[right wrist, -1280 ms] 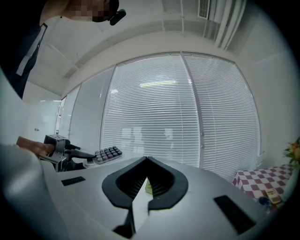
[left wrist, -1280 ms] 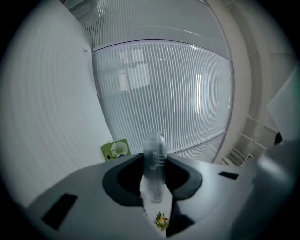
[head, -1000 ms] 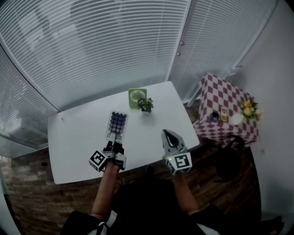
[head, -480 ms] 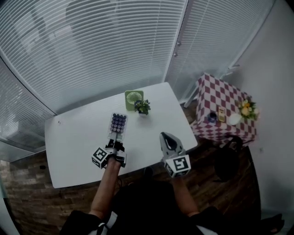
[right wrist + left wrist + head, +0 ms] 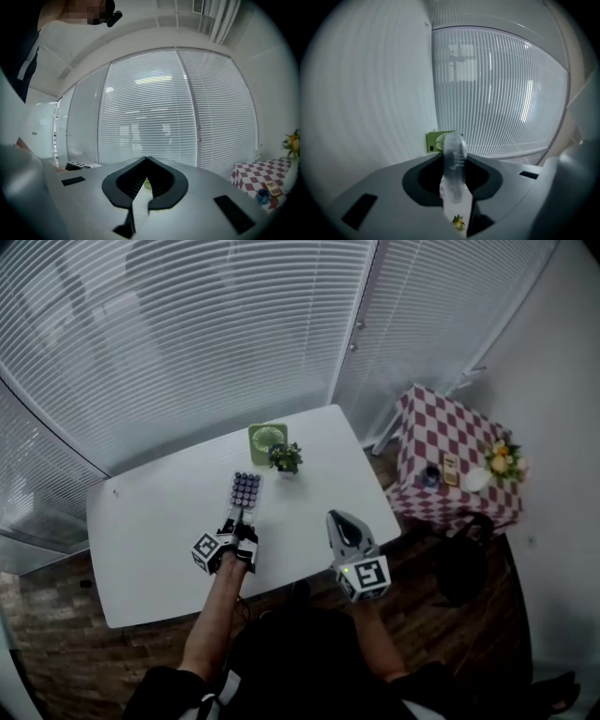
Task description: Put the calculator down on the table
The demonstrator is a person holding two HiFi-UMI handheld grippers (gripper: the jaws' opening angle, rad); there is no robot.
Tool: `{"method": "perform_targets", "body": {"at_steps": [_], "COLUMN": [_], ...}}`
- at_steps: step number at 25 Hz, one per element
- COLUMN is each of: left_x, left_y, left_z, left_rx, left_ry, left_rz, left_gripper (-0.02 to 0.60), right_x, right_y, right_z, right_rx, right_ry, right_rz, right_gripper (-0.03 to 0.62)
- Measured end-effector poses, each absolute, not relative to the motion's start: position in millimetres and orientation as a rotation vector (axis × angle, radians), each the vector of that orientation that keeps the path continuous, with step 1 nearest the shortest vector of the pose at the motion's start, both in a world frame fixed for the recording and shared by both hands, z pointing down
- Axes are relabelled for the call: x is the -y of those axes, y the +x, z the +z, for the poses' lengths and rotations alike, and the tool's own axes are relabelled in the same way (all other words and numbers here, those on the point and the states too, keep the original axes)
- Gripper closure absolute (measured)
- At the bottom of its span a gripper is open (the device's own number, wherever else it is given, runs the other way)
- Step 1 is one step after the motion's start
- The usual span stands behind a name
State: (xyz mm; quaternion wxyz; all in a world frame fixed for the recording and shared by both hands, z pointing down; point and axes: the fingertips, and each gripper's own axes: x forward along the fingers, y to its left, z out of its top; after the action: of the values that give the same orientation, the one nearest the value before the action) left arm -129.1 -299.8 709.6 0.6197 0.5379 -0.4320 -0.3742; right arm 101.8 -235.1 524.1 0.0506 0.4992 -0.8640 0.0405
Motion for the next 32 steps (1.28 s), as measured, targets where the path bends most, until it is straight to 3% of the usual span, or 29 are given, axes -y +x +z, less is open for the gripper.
{"method": "perform_targets", "body": {"at_steps": [14,32], "left_x": [320,333], "left_y": [-114,-115], "left_z": [795,831], "left_rx": [1.102,1.086], "left_ry": [1.164,1.05], "left_rz": [-0.655,-0.666], "left_gripper": [0.482,0.482], "right_x": [241,234], "right_y": [124,136], "right_z": [544,552], "right_rx": [2.573,2.541], "right_ry": [1.555,1.564], "right_rz": [0.121,0.17], "right_gripper": [0.588,0.588]}}
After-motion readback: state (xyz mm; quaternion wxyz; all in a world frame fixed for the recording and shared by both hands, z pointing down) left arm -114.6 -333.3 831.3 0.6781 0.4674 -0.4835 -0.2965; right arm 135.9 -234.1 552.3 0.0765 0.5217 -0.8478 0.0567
